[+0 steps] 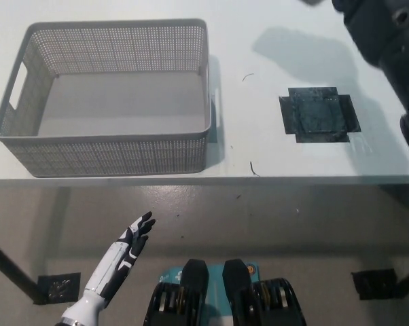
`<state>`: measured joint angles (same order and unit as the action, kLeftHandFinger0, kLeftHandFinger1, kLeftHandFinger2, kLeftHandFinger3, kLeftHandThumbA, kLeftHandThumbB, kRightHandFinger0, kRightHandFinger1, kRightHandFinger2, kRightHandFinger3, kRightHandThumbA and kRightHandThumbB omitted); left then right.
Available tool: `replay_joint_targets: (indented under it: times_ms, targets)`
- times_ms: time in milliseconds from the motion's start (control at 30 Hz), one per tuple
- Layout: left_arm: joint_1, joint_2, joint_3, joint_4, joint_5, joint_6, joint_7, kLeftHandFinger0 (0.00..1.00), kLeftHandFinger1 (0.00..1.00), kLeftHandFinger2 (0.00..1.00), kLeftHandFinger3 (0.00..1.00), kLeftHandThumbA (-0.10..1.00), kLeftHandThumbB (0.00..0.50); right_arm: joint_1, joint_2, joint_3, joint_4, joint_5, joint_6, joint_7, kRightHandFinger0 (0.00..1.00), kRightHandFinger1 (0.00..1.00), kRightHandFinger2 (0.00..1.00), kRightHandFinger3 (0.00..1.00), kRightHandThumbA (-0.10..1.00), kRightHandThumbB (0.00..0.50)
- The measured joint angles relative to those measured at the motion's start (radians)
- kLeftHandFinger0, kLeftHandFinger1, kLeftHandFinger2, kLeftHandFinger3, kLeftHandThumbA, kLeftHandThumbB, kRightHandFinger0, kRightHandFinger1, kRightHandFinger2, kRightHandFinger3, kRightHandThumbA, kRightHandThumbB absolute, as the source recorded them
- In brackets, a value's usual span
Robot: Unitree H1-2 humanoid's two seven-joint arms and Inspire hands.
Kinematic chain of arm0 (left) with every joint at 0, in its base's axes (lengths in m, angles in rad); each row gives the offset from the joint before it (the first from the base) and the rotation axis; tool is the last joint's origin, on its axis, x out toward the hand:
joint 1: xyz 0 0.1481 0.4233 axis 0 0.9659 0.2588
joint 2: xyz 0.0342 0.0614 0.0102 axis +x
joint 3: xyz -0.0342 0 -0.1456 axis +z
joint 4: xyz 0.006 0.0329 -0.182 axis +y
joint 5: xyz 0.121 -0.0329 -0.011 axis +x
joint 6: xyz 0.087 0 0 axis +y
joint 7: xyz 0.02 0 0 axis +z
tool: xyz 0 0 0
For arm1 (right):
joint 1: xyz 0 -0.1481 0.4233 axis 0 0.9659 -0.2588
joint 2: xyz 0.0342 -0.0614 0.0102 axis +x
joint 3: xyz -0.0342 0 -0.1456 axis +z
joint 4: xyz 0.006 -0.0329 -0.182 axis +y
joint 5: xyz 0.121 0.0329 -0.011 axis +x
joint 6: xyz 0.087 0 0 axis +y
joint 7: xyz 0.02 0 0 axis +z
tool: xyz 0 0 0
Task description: Use the right hand to pick up a small rectangular container and put it into a bigger container on the left side
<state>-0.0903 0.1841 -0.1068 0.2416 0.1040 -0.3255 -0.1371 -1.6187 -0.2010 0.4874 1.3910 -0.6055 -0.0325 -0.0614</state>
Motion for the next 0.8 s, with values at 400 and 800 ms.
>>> replay_joint_targets:
  times_ms: [400, 800]
  targets:
    - [-0.002, 0.001, -0.001, 0.001, -0.001, 0.0, 0.0, 1.0, 1.0, 1.0, 1.0, 1.0, 0.276, -0.075, 0.216, 0.025, -0.015, -0.004, -0.031, -0.016, 0.0, 0.17, 0.48, 0.16, -0.1, 0.291]
    - [-0.009, 0.003, -0.003, -0.001, 0.0, 0.0, -0.001, 1.0, 1.0, 1.0, 1.0, 1.0, 0.278, -0.085, 0.432, 0.025, 0.009, 0.001, -0.03, -0.05, 0.0, 0.11, 0.52, 0.29, -0.1, 0.305]
